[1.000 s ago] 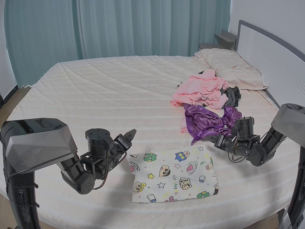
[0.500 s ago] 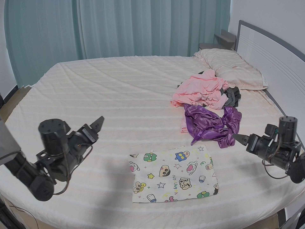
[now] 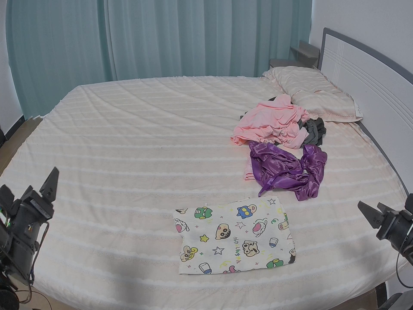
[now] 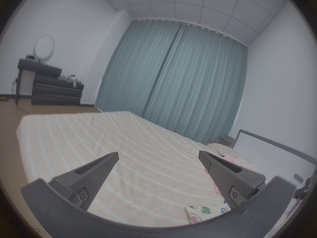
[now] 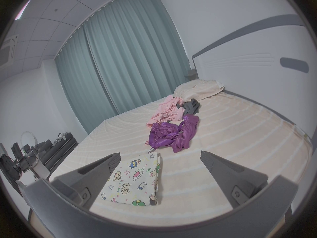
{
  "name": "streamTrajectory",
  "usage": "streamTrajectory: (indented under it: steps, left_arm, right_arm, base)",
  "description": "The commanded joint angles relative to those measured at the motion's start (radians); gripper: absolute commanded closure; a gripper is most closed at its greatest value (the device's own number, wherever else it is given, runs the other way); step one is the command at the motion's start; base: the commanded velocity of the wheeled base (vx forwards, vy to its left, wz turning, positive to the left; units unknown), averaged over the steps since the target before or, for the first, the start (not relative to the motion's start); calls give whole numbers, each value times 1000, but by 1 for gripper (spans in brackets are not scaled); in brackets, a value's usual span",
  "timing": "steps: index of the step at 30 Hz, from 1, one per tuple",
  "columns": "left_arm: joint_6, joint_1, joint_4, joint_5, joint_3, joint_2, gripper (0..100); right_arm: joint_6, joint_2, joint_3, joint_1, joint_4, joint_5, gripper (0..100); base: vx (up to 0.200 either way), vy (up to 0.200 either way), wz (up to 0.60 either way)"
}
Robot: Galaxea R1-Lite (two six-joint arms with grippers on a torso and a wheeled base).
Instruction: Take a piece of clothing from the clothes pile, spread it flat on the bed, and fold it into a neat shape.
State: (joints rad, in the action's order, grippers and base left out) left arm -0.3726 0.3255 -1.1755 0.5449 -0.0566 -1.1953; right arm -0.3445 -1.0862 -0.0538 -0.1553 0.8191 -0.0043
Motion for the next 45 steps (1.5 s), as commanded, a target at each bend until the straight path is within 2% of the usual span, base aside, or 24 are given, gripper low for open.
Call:
streamTrajectory:
  steps: [1, 2, 5, 6, 7, 10, 14, 16, 19, 22, 26, 28, 33, 34, 36, 37, 38, 40, 41, 44, 45]
  left_arm:
    - [162, -11, 175, 106, 57, 355, 0]
    - [213, -11, 280, 121, 57, 459, 0]
    - [270, -14, 413, 153, 54, 585, 0]
    - [270, -14, 413, 153, 54, 585, 0]
    - [291, -23, 481, 190, 54, 674, 0]
    - [317, -39, 550, 230, 54, 767, 0]
    - [362, -75, 620, 247, 54, 859, 0]
    - [394, -157, 688, 245, 54, 942, 0]
    - [409, -232, 757, 239, 54, 991, 0]
    - [422, -280, 791, 237, 55, 1031, 0]
    - [423, -330, 832, 233, 55, 1066, 0]
    - [428, -375, 876, 199, 57, 1112, 0]
    - [425, -378, 884, 194, 57, 1114, 0]
    - [428, -378, 890, 178, 57, 1114, 0]
    - [426, -378, 890, 145, 57, 1114, 0]
    - [426, -378, 890, 145, 57, 1114, 0]
    - [428, -378, 892, 104, 57, 1114, 0]
    - [429, -378, 899, 76, 57, 1114, 0]
    - [429, -378, 899, 76, 57, 1114, 0]
    - [434, -378, 962, -13, 57, 1116, 0]
    - [434, -378, 962, -13, 57, 1116, 0]
  right_arm:
    - [65, 338, 54, 53, -161, -2, 0]
    - [91, 436, 54, 54, -252, -3, 0]
    - [125, 569, 54, 53, -403, -2, 0]
    - [125, 569, 54, 53, -403, -2, 0]
    - [134, 663, 54, 53, -511, -2, 0]
    - [145, 770, 54, 53, -621, -2, 0]
    - [168, 868, 54, 57, -703, -3, 0]
    - [203, 970, 46, 94, -790, -3, 0]
    - [219, 1025, 11, 123, -877, -8, 0]
    - [248, 1057, 3, 161, -896, -20, 0]
    - [277, 1063, 2, 165, -896, -40, 0]
    - [317, 1083, 3, 161, -896, -49, 0]
    - [395, 1083, 5, 161, -884, -49, 0]
    - [449, 1083, 15, 161, -848, -31, 0]
    - [489, 1085, 35, 161, -804, 7, 0]
    - [489, 1085, 35, 161, -804, 7, 0]
    - [486, 1083, 38, 161, -795, 75, 0]
    - [487, 1085, 34, 161, -805, 112, 0]
    - [487, 1085, 34, 161, -805, 112, 0]
    - [450, 1085, 23, 160, -839, 130, 0]
    - [450, 1085, 23, 160, -839, 130, 0]
  base:
    - [0, 0, 0]
    - [0, 0, 0]
    - [0, 0, 0]
    - [0, 0, 0]
    - [0, 0, 0]
    - [0, 0, 0]
    - [0, 0, 0]
    - [0, 0, 0]
    - [0, 0, 0]
    - [0, 0, 0]
    - [0, 0, 0]
    - [0, 0, 0]
    - [0, 0, 0]
    - [0, 0, 0]
    - [0, 0, 0]
    - [0, 0, 0]
    - [0, 0, 0]
    - [0, 0, 0]
    - [0, 0, 0]
    - [0, 0, 0]
    - [0, 0, 0]
